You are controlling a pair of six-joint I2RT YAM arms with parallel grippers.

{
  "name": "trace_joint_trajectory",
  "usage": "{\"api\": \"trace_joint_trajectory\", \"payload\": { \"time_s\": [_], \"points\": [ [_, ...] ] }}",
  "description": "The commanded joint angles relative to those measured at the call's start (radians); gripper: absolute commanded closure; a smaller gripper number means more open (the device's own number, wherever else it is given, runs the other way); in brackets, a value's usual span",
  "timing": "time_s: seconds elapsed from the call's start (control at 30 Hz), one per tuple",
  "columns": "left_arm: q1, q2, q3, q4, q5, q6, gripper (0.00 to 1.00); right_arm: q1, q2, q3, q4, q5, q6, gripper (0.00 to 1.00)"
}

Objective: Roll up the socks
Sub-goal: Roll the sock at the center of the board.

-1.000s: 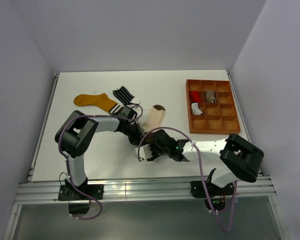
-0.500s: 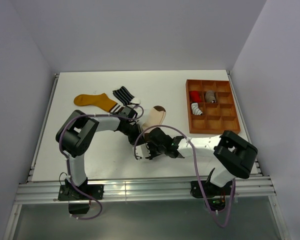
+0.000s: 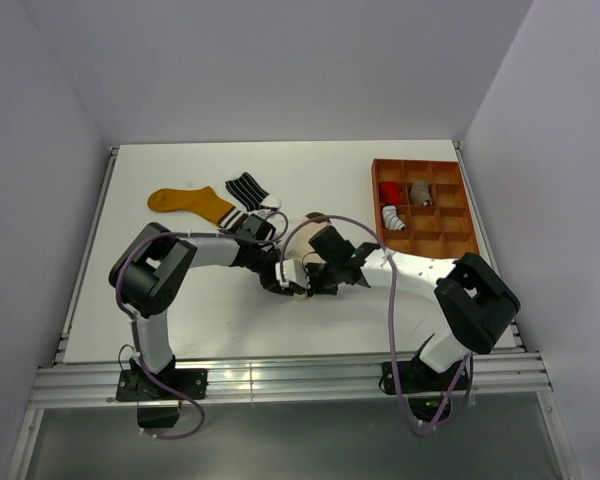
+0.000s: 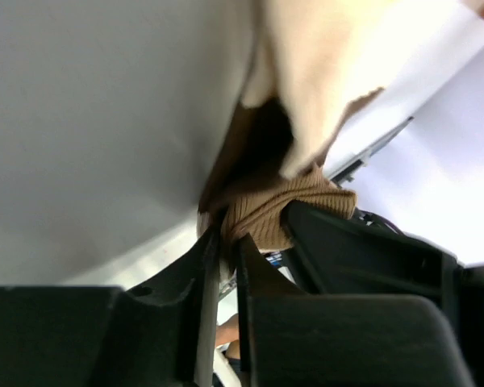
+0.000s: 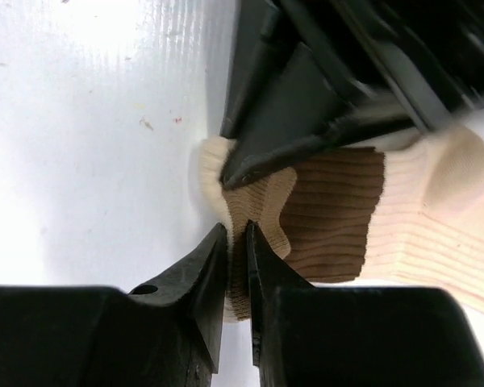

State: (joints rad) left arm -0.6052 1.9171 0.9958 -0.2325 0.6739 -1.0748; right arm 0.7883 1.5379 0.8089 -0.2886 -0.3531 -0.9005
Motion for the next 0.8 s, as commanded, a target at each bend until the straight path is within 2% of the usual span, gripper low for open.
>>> {"api": "trace_joint_trajectory", "payload": {
  "time_s": [0.0,0.03,0.2,0.4,0.5,0.67,0.77],
  "points": [
    [0.005,-0.075,-0.059,0.011,-0.048,-0.048,0.83,-0.086,-0.006,0.067,-0.204,-0.088,0.025,0.83],
    [0.007,-0.087,-0.068,0.033,-0.051,-0.06,0.78,-0.093,-0.002,0.073,-0.216,-0.104,0.023,0.83],
    [0.007,-0.188,-0.117,0.116,-0.123,-0.108,0.67,-0.152,0.028,0.104,-0.311,-0.204,0.025,0.84],
    [-0.005,-0.282,-0.171,0.223,-0.24,-0.122,0.67,-0.236,0.129,0.191,-0.443,-0.334,0.009,0.84],
    [-0.031,-0.317,-0.198,0.344,-0.324,-0.114,0.65,-0.294,0.186,0.239,-0.513,-0.415,-0.021,0.84],
    [-0.038,-0.227,-0.253,0.66,-0.323,-0.184,0.64,-0.36,0.208,0.25,-0.534,-0.446,-0.037,0.84],
    [-0.044,-0.14,-0.195,0.679,-0.312,-0.186,0.63,-0.362,0.208,0.242,-0.532,-0.434,-0.041,0.84]
  ]
}}
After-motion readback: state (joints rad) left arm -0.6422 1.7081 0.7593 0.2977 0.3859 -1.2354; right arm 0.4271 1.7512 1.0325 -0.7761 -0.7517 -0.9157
